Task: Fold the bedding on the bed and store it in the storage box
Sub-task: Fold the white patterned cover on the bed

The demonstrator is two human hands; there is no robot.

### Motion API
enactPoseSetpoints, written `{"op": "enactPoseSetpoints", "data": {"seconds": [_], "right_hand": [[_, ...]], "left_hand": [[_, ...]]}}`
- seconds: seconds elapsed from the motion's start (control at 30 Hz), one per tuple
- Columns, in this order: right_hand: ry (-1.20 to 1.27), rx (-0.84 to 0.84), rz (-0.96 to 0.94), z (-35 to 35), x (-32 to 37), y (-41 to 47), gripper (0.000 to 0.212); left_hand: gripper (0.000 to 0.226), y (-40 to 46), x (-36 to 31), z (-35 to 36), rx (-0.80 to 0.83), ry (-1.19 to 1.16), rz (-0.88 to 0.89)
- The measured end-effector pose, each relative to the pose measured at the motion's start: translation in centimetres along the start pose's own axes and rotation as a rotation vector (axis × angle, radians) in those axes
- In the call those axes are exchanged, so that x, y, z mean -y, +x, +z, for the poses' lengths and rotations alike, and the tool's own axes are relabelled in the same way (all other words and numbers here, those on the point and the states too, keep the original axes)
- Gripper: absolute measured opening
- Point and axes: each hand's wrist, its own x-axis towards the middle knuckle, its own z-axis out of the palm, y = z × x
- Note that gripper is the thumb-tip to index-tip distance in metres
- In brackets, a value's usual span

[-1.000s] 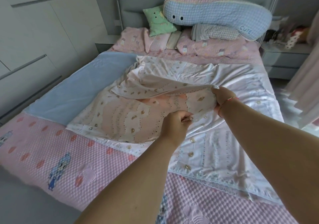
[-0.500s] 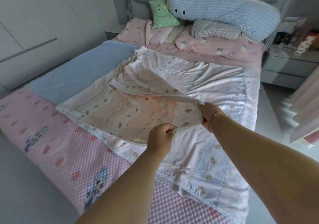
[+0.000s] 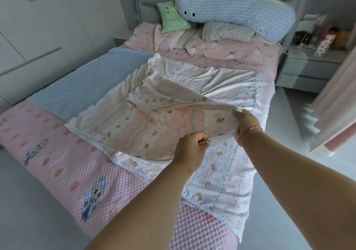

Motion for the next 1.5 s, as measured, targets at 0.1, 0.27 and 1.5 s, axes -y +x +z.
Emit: {"op": "enactPoseSetpoints", "data": {"seconds": [0.1, 0.27, 1.5], "right_hand": [[0.014, -0.039, 0.005, -2.7, 0.1, -1.3, 0.032], [-0.001, -0.158, -0.053, -7.3, 0.7, -4.5, 0.003], [-0.959, 0.352, 0.366, -13.9, -1.3, 10.9, 0.026]], "left_hand": [[0.016, -1.6, -1.5, 1.6, 0.028, -0.030, -0.030], [0.012, -4.2, -4.0, 4.0, 0.085, -0.040, 0.034], [0.026, 6.9, 3.5, 18.9, -0.033, -0.170, -0.750]]}}
